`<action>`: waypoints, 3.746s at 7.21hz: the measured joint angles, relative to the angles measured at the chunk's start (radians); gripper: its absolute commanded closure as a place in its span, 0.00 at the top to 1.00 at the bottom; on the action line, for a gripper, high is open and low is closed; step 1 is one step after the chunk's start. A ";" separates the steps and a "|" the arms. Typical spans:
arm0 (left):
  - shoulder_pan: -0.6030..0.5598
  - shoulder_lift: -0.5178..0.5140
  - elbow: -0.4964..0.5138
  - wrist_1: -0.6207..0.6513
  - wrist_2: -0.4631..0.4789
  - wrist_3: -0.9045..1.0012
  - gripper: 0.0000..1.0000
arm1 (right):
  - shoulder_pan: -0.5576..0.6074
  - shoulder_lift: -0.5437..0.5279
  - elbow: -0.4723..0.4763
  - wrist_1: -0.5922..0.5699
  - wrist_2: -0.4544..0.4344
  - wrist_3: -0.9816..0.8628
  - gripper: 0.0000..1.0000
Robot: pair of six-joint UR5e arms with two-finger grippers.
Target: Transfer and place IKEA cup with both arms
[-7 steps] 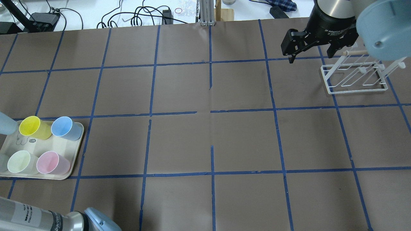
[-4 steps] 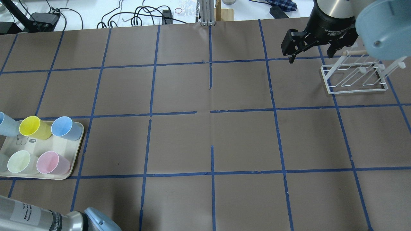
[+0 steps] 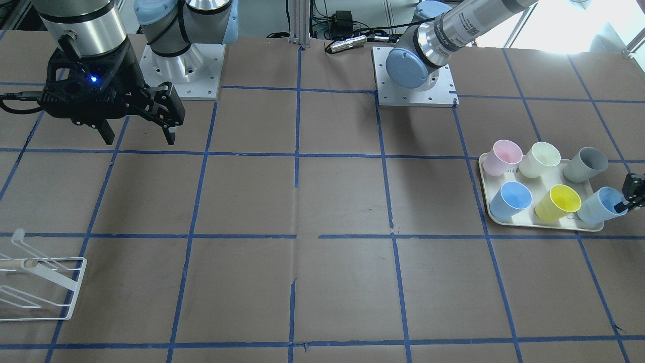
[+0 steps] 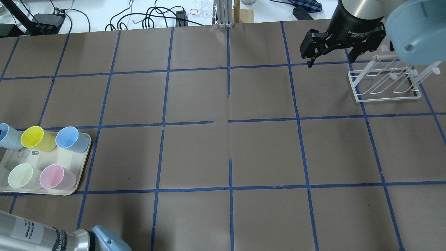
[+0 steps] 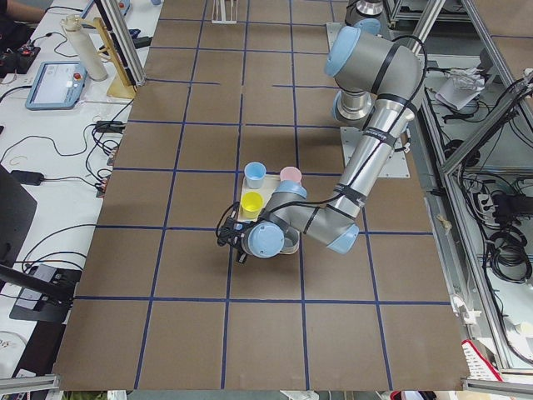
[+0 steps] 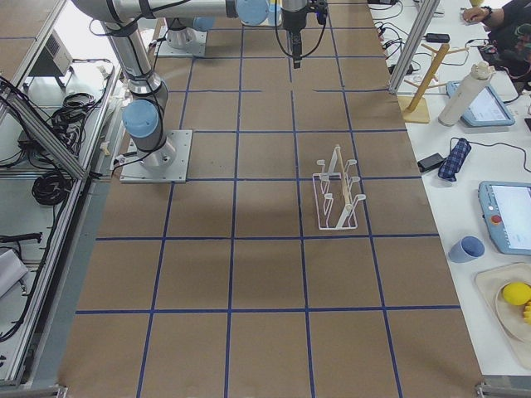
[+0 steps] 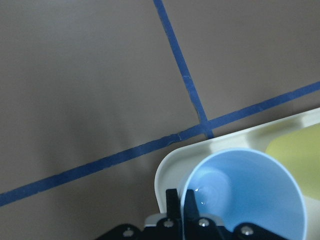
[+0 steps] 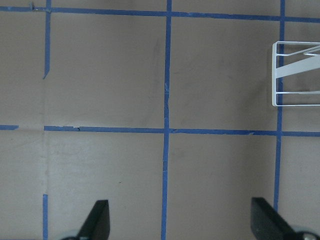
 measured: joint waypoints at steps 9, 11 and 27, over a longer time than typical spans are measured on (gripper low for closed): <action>-0.283 0.271 0.054 -0.227 0.154 -0.392 1.00 | 0.000 0.002 0.000 0.004 0.014 0.000 1.00; -0.499 0.375 0.042 -0.256 0.248 -0.640 1.00 | 0.000 0.002 0.000 0.004 0.014 0.000 1.00; -0.969 0.561 0.049 -0.370 0.350 -1.427 1.00 | 0.000 0.003 0.001 0.005 0.015 -0.001 1.00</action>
